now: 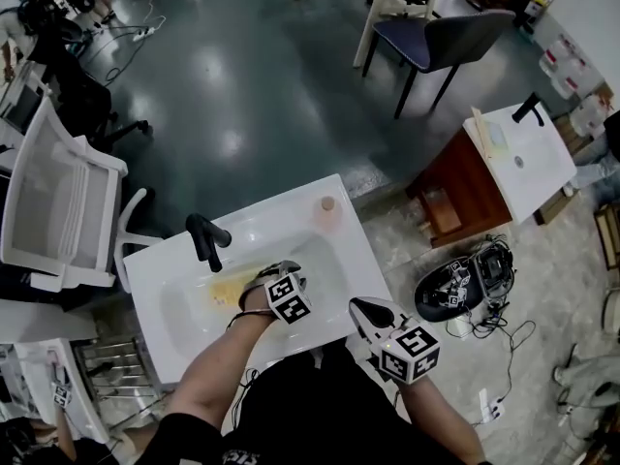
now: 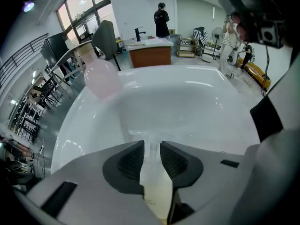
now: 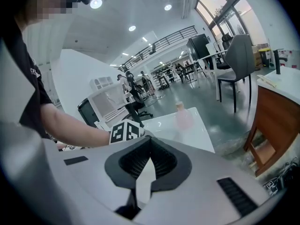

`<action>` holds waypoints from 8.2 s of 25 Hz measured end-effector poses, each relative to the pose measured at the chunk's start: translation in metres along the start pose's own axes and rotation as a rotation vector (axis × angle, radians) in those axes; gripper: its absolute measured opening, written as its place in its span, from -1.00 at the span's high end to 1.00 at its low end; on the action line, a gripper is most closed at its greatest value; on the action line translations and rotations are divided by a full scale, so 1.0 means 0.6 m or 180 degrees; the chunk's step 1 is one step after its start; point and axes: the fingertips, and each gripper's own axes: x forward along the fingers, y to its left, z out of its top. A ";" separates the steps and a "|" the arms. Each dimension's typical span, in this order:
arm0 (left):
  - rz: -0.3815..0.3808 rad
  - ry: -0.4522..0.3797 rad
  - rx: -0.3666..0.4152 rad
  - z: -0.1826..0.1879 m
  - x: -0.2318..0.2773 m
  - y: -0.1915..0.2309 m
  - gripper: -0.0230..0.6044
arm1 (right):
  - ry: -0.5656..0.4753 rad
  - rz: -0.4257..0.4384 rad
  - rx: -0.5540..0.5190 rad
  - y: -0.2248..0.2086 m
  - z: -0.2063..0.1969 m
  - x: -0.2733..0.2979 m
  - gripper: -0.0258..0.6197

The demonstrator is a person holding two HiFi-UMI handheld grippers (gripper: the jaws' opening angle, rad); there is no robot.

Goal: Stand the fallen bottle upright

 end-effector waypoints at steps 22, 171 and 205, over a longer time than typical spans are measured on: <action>0.0632 -0.1486 -0.0840 0.087 -0.256 0.109 0.66 | 0.0008 0.0200 -0.0365 0.053 0.077 0.049 0.88; 0.1044 -0.3138 -0.1596 0.255 -0.570 -0.089 0.47 | -0.0744 0.0325 -0.0534 0.041 0.091 -0.241 0.88; 0.1464 -0.2993 -0.2038 -0.056 -0.651 -0.048 0.65 | -0.0680 0.0660 -0.0886 0.282 0.097 -0.077 0.88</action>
